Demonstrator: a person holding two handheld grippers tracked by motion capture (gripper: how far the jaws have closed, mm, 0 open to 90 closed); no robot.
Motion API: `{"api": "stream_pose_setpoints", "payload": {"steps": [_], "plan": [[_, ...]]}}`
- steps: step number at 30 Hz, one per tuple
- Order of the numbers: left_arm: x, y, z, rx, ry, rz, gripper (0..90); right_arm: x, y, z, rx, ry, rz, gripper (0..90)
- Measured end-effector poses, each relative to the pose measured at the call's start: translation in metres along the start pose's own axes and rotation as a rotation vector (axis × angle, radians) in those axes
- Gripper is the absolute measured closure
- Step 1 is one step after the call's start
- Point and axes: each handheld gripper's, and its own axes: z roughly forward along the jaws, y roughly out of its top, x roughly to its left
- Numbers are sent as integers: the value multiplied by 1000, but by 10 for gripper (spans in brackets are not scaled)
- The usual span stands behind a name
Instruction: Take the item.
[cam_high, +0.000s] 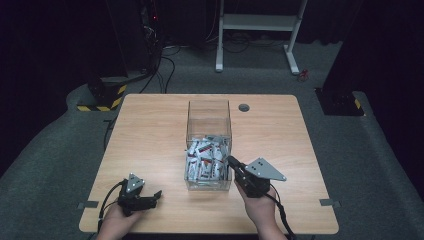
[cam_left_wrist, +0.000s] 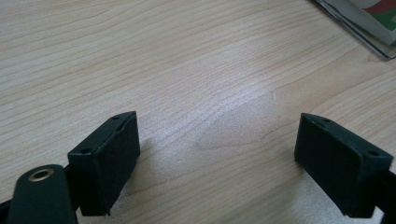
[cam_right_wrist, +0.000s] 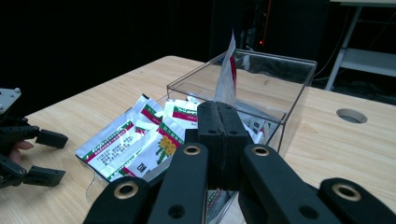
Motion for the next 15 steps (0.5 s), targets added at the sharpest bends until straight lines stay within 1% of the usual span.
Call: {"api": "stream_pose_setpoints", "payload": {"steps": [5,9,15], "plan": [[0,0,0,1,-1,0,145,-3,3,-5,-13,-9,1,900],[0,0,0,1,-1,1,145,-7,5,-10,-29,-25,3,900],[0,0,0,-1,-1,0,145,-12,7,-14,-39,-46,2,900]]}}
